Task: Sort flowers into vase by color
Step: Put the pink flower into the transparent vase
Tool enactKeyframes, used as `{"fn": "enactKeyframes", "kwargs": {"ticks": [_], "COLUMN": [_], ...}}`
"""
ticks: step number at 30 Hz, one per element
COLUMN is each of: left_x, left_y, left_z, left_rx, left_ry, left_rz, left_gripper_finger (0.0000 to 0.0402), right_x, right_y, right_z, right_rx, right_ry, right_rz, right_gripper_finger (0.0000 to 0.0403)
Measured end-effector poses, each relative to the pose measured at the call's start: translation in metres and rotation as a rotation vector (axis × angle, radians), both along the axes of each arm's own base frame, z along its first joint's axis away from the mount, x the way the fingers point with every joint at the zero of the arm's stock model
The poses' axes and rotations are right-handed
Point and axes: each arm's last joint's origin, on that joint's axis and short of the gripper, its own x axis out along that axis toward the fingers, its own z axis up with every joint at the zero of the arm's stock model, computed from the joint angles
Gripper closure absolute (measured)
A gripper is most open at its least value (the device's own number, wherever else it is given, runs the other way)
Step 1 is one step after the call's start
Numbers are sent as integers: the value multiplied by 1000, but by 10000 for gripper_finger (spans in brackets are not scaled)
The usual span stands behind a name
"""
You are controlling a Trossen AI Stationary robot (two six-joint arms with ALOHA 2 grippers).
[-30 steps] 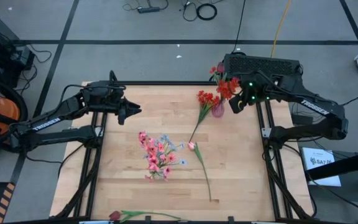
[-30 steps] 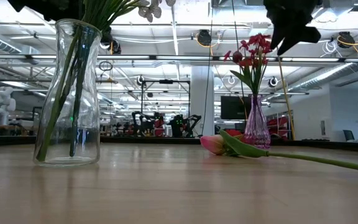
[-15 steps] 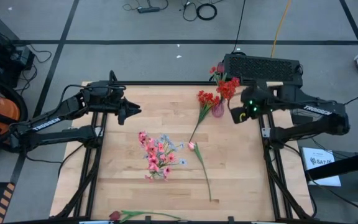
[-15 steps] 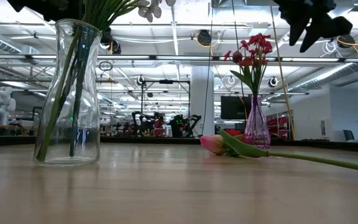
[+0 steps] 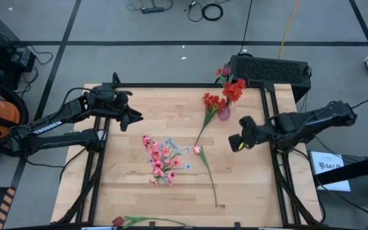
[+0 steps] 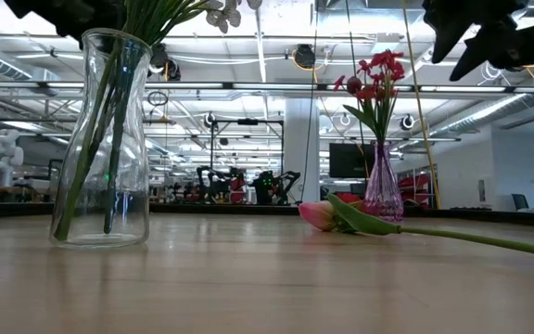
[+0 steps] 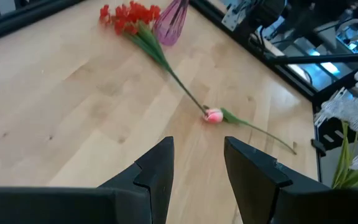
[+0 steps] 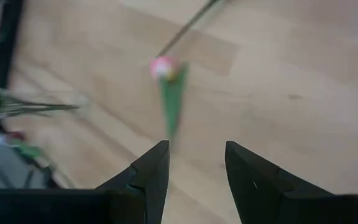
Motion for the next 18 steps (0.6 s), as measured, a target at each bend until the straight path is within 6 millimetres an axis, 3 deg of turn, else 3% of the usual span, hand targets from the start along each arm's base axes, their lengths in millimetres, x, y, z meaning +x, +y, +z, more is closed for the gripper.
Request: {"fn": "enactKeyframes", "kwargs": {"ticks": [9, 18], "left_x": [-4, -7], "left_y": [-2, -4], "left_z": [-6, -10], "left_rx": [-12, -22], "left_ry": [70, 119], "left_rz": [-20, -33], "left_gripper_finger": [254, 254], "right_x": [24, 41], "right_y": [33, 52], "right_z": [-52, -105], "right_rx": [31, 102], "right_ry": [-117, 91], "right_rz": [60, 205], "right_gripper_finger": [255, 255]}}
